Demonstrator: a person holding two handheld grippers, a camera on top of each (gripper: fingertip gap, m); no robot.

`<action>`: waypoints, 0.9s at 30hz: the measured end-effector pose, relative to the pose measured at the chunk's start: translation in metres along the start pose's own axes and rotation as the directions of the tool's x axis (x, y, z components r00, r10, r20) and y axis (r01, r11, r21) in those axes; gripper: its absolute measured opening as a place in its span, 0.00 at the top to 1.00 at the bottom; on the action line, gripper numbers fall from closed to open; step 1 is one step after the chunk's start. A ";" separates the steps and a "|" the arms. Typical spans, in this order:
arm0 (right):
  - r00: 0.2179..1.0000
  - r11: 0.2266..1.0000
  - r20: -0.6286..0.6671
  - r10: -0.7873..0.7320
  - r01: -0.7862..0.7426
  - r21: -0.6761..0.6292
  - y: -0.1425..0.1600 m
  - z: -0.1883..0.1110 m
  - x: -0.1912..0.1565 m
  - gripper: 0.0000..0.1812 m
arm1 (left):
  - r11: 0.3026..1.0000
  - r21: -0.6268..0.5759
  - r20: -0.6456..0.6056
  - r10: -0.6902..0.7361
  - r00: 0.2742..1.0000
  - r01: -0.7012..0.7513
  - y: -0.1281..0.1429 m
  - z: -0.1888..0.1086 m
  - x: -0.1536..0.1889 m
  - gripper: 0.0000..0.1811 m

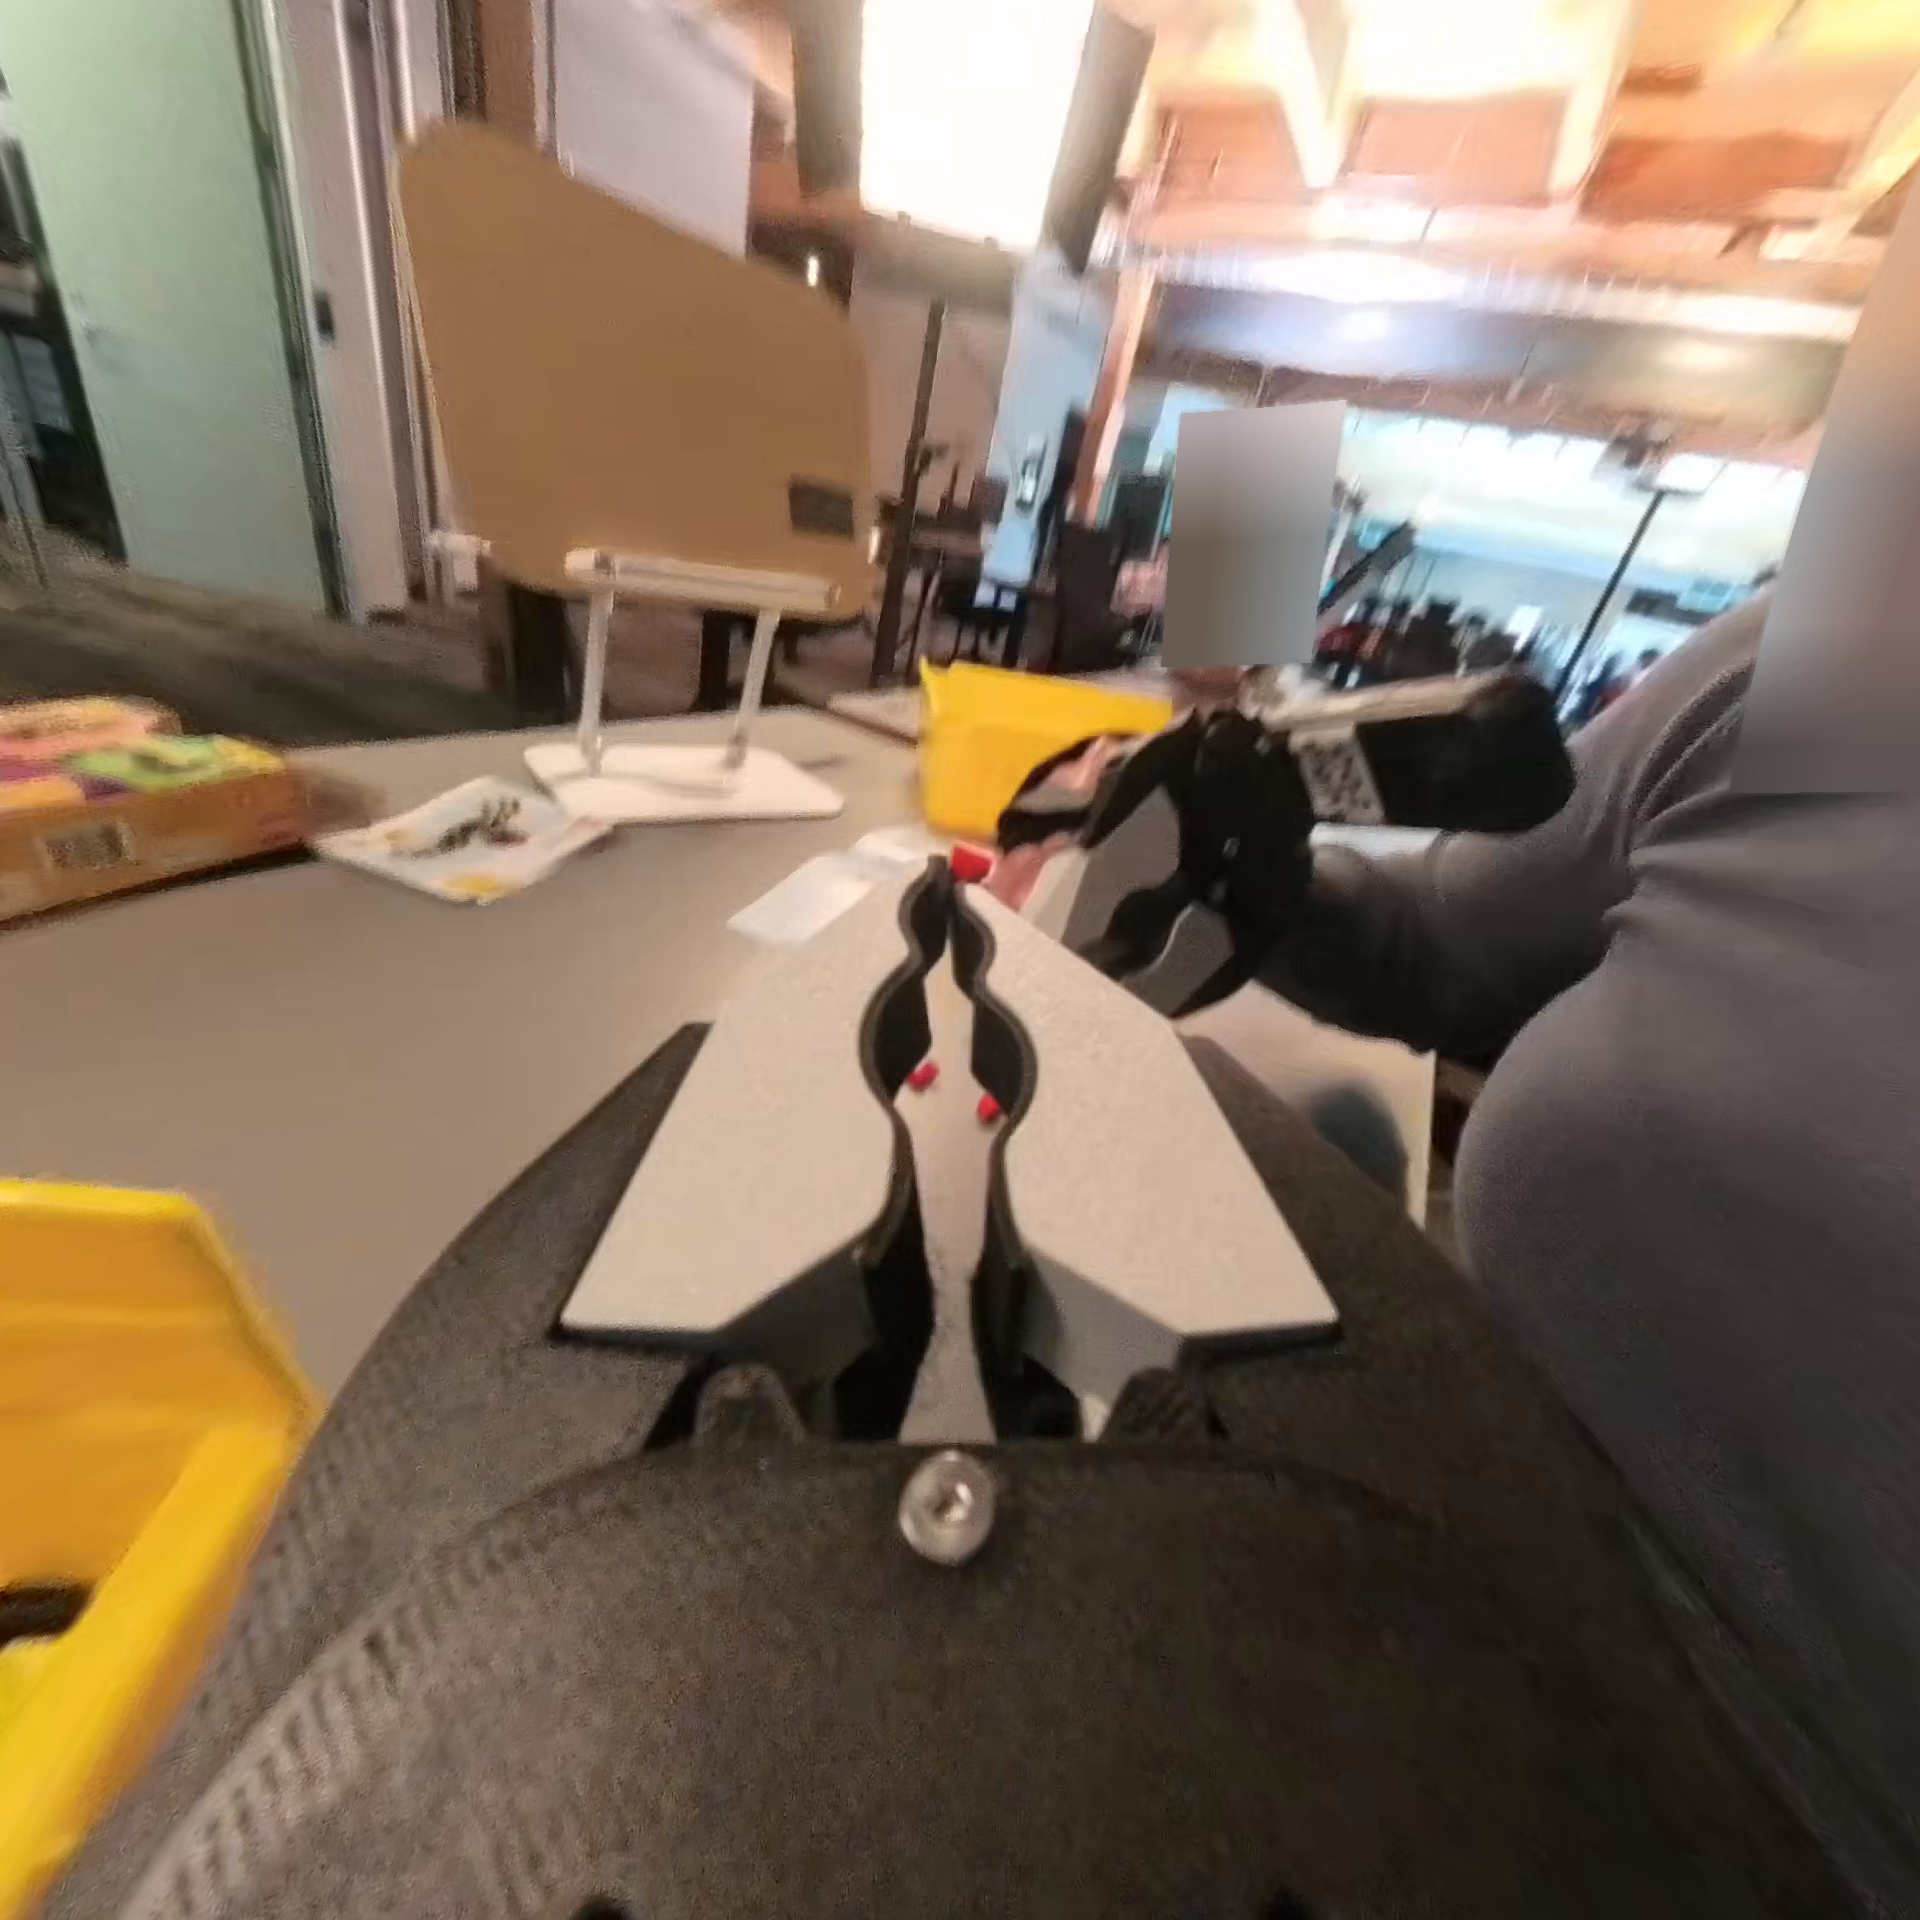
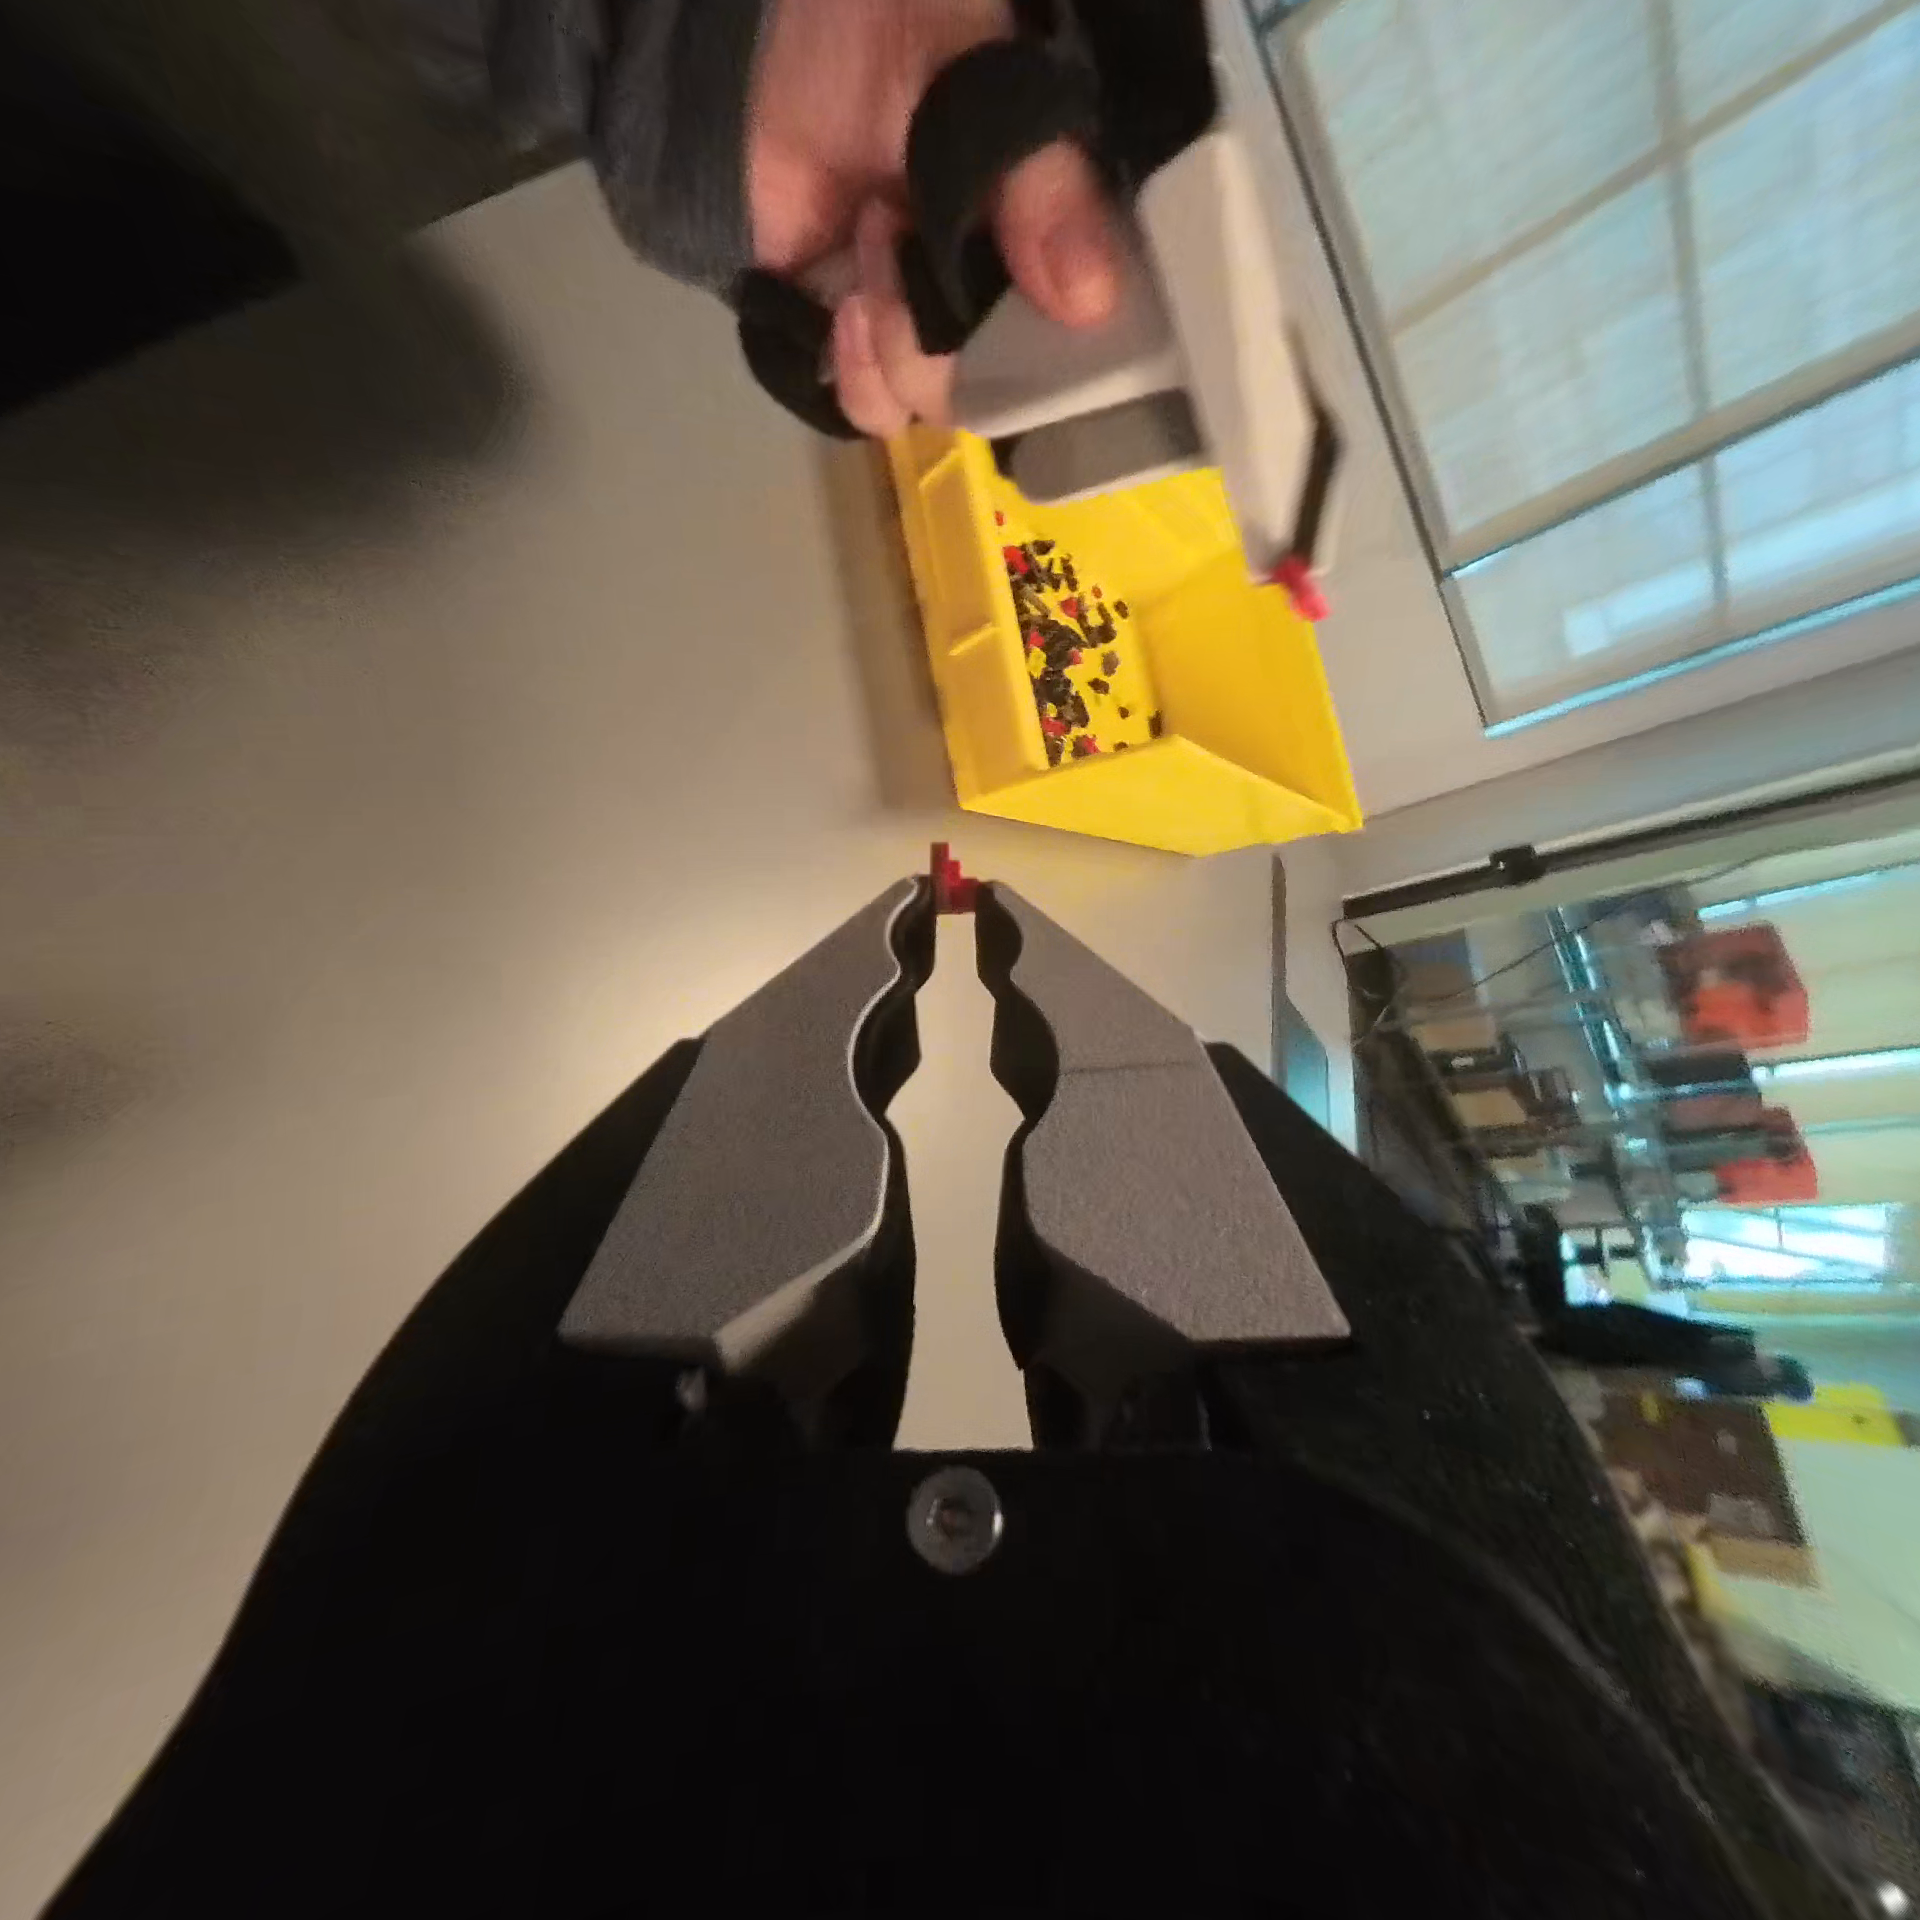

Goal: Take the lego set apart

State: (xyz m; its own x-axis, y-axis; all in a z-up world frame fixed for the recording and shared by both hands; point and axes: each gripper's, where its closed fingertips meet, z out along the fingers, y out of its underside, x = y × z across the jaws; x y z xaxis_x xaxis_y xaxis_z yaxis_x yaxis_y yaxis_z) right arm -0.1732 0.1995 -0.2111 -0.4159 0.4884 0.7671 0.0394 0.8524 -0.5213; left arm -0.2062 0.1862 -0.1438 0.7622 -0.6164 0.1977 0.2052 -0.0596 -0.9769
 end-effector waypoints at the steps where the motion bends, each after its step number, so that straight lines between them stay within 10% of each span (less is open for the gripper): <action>1: 0.999 0.999 -0.018 0.040 -0.040 -0.001 0.002 -0.001 0.003 0.97 | 0.999 -0.045 0.017 0.012 1.000 -0.011 0.007 0.000 -0.003 1.00; 4: 0.988 0.989 -0.067 0.142 -0.144 -0.025 0.013 0.000 0.012 0.97 | 0.988 -0.140 0.203 0.100 0.974 -0.072 0.015 -0.007 -0.031 1.00; 10: 0.964 0.973 -0.159 0.215 -0.225 -0.049 0.031 0.016 0.030 0.97 | 0.905 -0.408 0.752 0.258 0.607 0.120 0.024 -0.108 -0.148 0.96; 17: 0.977 0.975 -0.023 0.213 -0.211 0.071 -0.024 0.106 0.082 0.97 | 0.919 -0.257 0.863 0.079 0.498 0.299 0.028 -0.151 -0.175 0.65; 22: 0.907 0.955 0.317 0.278 -0.224 -0.196 -0.020 0.187 0.083 0.80 | 0.985 -0.123 0.907 0.062 0.416 0.122 -0.009 -0.182 -0.147 0.63; 27: 0.795 0.920 0.497 0.349 -0.187 -0.346 -0.011 0.207 0.069 0.63 | 0.996 -0.084 0.897 0.074 0.435 0.005 -0.027 -0.188 -0.116 0.63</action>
State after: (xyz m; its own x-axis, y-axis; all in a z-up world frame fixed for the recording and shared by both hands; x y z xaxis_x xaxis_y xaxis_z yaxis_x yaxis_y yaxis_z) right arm -0.3905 0.1848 -0.2298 -0.7682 0.5926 0.2424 0.4281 0.7569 -0.4938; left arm -0.4154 0.1118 -0.1551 0.8976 0.4321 0.0866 0.1562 -0.1283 -0.9793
